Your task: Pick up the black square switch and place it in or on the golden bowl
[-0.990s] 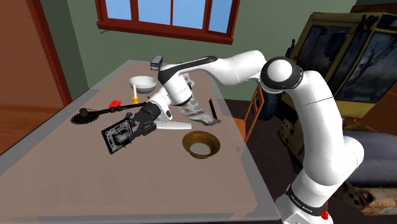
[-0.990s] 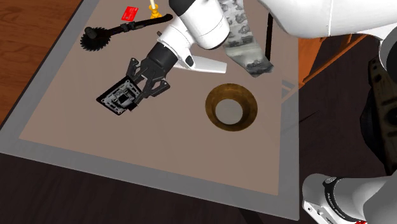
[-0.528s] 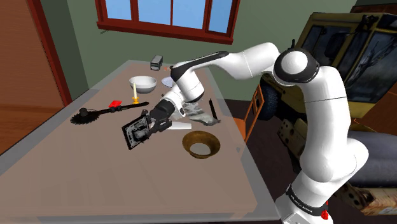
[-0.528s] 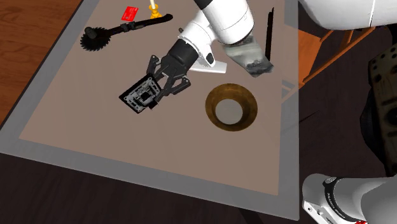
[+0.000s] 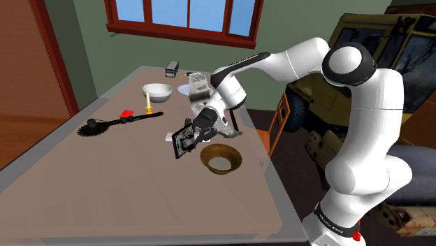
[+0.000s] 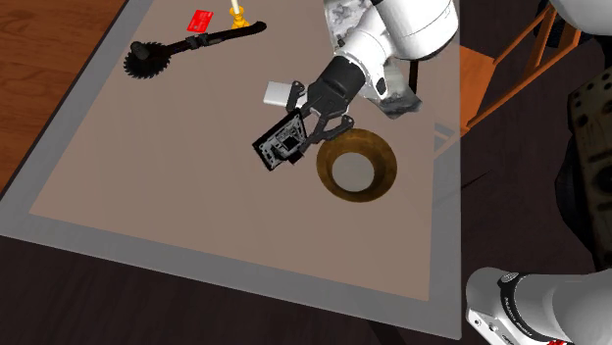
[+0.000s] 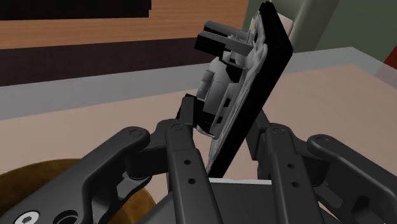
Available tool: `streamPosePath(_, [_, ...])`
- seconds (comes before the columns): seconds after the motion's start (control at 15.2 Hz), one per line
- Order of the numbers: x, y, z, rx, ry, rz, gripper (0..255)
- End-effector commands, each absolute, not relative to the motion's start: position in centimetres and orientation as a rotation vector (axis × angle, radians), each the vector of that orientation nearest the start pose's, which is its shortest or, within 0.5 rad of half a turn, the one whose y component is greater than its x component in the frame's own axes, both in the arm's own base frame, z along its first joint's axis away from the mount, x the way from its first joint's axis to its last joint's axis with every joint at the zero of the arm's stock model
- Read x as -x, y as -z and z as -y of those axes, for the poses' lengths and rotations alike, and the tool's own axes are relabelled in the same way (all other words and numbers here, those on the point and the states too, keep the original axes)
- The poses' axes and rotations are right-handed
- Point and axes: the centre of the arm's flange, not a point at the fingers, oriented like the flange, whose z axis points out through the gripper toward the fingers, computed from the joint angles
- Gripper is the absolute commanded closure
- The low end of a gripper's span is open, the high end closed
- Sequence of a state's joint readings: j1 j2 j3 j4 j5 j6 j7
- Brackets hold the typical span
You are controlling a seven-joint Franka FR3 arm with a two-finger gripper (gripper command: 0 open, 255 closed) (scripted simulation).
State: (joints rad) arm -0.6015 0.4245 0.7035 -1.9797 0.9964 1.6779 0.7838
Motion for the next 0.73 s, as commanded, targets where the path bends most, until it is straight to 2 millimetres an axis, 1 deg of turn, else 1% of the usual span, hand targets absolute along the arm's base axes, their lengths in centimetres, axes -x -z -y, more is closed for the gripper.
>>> streamPosePath(0.0, [-53.7, -32.0, -9.6, 1.694, -1.264, -1.077, 255])
streamPosePath(0.46, [-49.2, -31.8, -1.5, 1.694, -1.264, -1.077, 255])
streamPosePath(0.53, [-48.8, -31.8, -0.7, 1.694, -1.264, -1.077, 255])
streamPosePath(0.66, [-48.8, -30.7, -0.7, 1.694, -1.264, -1.077, 255])
